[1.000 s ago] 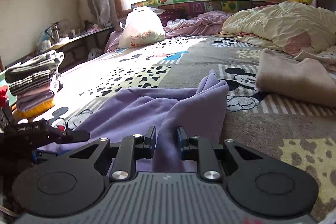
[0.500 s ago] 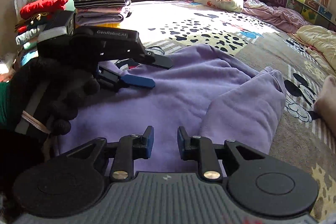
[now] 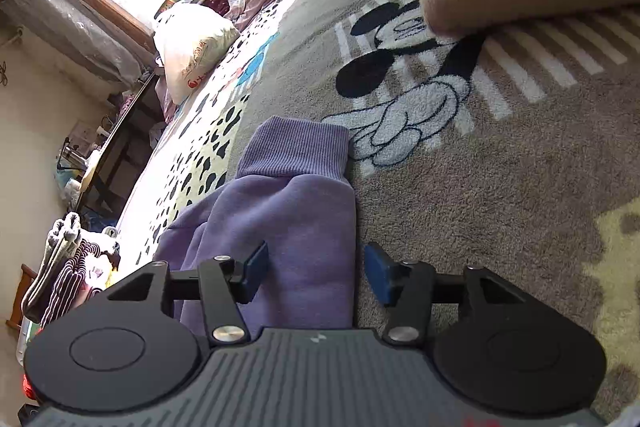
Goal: Fold clothes
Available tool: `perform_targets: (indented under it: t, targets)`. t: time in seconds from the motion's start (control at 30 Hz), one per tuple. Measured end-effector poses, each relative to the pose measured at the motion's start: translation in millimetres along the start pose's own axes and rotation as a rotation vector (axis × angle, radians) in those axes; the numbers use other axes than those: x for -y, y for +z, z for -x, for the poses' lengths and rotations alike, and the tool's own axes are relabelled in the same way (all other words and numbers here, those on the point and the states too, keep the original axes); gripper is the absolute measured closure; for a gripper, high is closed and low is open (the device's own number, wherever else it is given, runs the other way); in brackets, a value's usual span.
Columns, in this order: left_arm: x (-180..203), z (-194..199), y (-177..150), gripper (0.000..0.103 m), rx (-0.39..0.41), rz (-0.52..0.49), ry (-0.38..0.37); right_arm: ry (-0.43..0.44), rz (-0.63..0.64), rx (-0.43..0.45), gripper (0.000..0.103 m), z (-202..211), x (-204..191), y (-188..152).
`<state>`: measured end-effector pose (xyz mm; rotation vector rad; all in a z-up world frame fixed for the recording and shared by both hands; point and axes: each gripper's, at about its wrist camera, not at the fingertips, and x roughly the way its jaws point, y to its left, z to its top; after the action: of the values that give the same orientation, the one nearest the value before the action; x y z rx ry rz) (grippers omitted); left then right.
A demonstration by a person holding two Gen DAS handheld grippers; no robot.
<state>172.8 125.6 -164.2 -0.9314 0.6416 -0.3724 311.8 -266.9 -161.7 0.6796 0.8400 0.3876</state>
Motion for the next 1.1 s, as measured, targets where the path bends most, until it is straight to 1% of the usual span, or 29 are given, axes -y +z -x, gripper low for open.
perform_targets:
  t: [0.03, 0.07, 0.1, 0.13, 0.17, 0.2, 0.23, 0.27, 0.33, 0.4, 0.47, 0.57, 0.6, 0.63, 0.7, 0.73, 0.8, 0.83, 0.87, 0.9, 0.93, 1.0, 1.1]
  targets:
    - [0.1, -0.6, -0.2, 0.042, -0.001, -0.005, 0.0, 0.013, -0.004, 0.007, 0.046, -4.2, 2.6, 0.4]
    - [0.1, -1.2, -0.4, 0.042, -0.003, -0.011, 0.0, 0.027, -0.015, 0.015, 0.049, -5.5, 4.8, 0.5]
    - [0.2, -2.1, -0.5, 0.042, -0.004, -0.015, 0.0, 0.034, -0.023, 0.024, 0.055, -6.1, 6.1, 0.7]
    - [0.3, -2.5, -0.5, 0.042, -0.004, -0.016, 0.0, 0.039, -0.027, 0.028, 0.073, -6.2, 6.6, 0.2]
    - [0.5, -2.9, -0.6, 0.042, -0.004, -0.017, -0.001, 0.046, -0.024, 0.038, 0.077, -3.9, 5.2, -1.8]
    - [3.5, -5.2, -1.1, 0.042, -0.002, -0.017, 0.002, 0.055, -0.017, 0.052, 0.079, -0.4, 2.9, -4.3]
    - [7.0, -8.1, -1.3, 0.042, 0.0, -0.016, 0.004, 0.064, -0.01, 0.066, 0.085, 3.1, 0.7, -6.8]
    - [10.5, -11.0, -1.4, 0.042, 0.003, -0.016, 0.007, 0.065, -0.007, 0.09, 0.088, 9.7, -1.3, -8.1]
    - [14.4, -14.5, -1.2, 0.042, 0.005, -0.017, 0.011, 0.059, -0.008, 0.149, 0.093, 26.2, -5.0, -9.6]
    - [14.5, -15.1, -0.5, 0.042, 0.005, -0.02, 0.012, 0.044, 0.002, 0.23, 0.093, 48.8, -8.1, -6.7]
    - [14.6, -14.7, -0.4, 0.042, 0.004, -0.023, 0.013, 0.035, 0.016, 0.292, 0.098, 76.4, -8.2, -0.8]
    - [12.4, -12.4, 0.3, 0.042, 0.002, -0.025, 0.013, 0.008, 0.038, 0.391, 0.101, 123.4, -7.9, 10.0]
    - [11.8, -11.5, 0.2, 0.042, 0.001, -0.027, 0.014, -0.004, 0.039, 0.419, 0.101, 140.2, -4.8, 14.0]
    - [12.4, -11.9, 0.1, 0.041, 0.0, -0.03, 0.016, -0.027, 0.04, 0.428, 0.101, 153.3, -0.3, 17.9]
    - [14.0, -12.6, -0.4, 0.04, -0.004, -0.037, 0.015, -0.064, 0.033, 0.395, 0.1, 163.1, 12.0, 23.7]
    - [14.4, -13.5, -0.3, 0.04, -0.005, -0.04, 0.015, -0.063, 0.021, 0.37, 0.096, 162.1, 17.9, 25.3]
    - [15.4, -15.1, -0.8, 0.04, -0.006, -0.044, 0.016, -0.035, -0.031, 0.276, 0.093, 141.6, 30.8, 26.8]
    - [15.1, -15.3, -1.1, 0.04, -0.007, -0.045, 0.015, -0.027, -0.051, 0.237, 0.086, 127.8, 34.2, 25.6]
    - [14.3, -15.5, -1.1, 0.04, -0.007, -0.045, 0.014, -0.023, -0.062, 0.211, 0.076, 112.8, 34.6, 22.2]
    - [13.3, -15.5, -0.8, 0.04, -0.008, -0.044, 0.013, -0.021, -0.071, 0.182, 0.07, 96.2, 33.9, 18.6]
    - [12.2, -15.6, -0.6, 0.04, -0.008, -0.043, 0.012, -0.021, -0.079, 0.153, 0.061, 80.7, 32.3, 14.8]
    - [11.2, -16.9, 0.1, 0.04, -0.011, -0.044, 0.01, -0.027, -0.079, 0.102, 0.06, 51.6, 25.9, 9.2]
    - [6.8, -13.6, 0.7, 0.04, -0.017, -0.043, 0.001, -0.034, -0.087, 0.071, 0.057, 21.1, 18.5, 7.1]
